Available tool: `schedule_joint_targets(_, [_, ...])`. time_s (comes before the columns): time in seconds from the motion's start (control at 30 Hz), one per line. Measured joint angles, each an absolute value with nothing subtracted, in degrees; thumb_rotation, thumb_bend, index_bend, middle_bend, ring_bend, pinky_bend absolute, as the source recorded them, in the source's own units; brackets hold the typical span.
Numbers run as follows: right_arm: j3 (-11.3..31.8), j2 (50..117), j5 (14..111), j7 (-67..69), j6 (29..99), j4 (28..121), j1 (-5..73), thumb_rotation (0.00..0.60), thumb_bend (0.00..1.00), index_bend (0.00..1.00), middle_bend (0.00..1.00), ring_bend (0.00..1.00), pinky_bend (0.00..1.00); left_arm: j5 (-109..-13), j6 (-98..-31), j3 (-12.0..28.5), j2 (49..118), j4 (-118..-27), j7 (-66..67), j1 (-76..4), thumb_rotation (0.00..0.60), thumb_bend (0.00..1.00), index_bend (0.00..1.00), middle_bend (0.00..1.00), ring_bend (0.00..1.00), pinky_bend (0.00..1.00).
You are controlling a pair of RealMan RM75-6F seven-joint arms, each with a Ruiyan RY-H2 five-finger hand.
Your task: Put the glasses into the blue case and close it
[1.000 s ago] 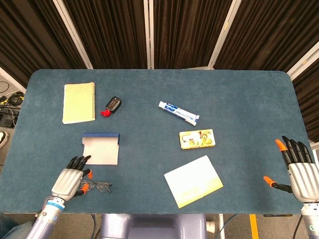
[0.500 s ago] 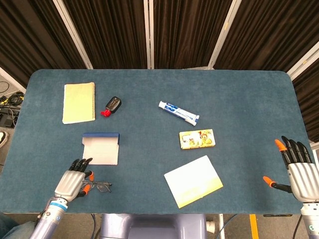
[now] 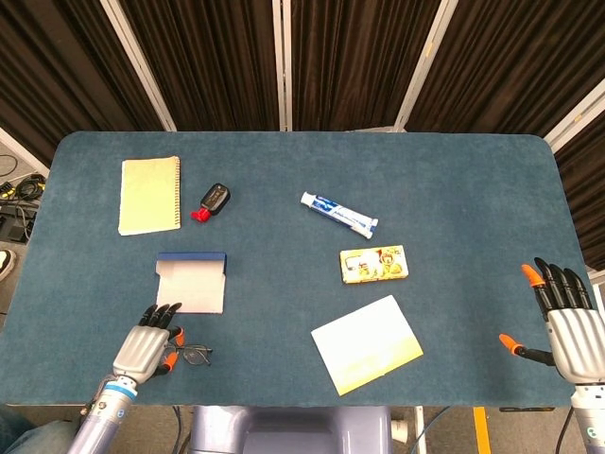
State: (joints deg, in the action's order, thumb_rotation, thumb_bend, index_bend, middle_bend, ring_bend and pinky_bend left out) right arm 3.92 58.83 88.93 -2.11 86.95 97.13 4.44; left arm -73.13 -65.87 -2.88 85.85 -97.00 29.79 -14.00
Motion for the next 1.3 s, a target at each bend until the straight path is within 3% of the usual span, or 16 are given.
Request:
schedule_joint_targets(0.57, [3.9,58.9,88.8,-2.3,86.8,97.1,4.5,0.600,0.00,0.00,0.00,0.00,0.00,-72.1,-66.2,-3.4,86.2,-97.1,30.5,-14.6,0.600,0.46,0.56,0.00,0.00,0.00])
schedule_joint_targets(0.8, [3.9,59.0,88.8,-2.4,86.6,97.1,4.6,0.600,0.00,0.00,0.00,0.00,0.00,-73.1,-66.9,-3.5,86.3,-96.8,29.3,-14.6,0.600,0.52,0.61,0.00,0.00,0.00])
schedule_joint_targets(1.3, [3.8,59.2,88.6,-2.8,86.2,97.0,4.7,0.600,0.00,0.00,0.00,0.00,0.00,-74.6,-67.2,-2.5,85.8,-97.2,25.8,-15.5,0.600,0.53,0.63,0.00,0.00,0.00])
